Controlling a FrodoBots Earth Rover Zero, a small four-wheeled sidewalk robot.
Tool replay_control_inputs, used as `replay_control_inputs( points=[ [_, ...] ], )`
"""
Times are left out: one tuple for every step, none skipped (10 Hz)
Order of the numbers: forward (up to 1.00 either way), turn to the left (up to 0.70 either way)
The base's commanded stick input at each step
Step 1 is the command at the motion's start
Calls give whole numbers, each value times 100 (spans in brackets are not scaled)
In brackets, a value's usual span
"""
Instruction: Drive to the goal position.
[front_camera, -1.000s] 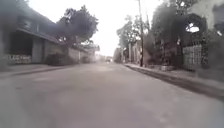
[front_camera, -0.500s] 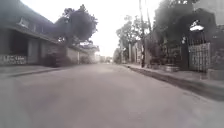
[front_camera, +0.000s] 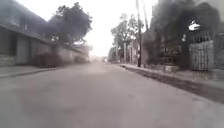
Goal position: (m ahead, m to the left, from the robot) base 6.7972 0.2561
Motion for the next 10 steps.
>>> replay_control_inputs(
  points=[
    [100, 0],
    [100, 0],
    [100, 0],
    [100, 0],
    [100, 0],
    [100, 0],
    [100, 0],
    [100, 0],
    [100, 0],
    [100, 0]
  ],
)
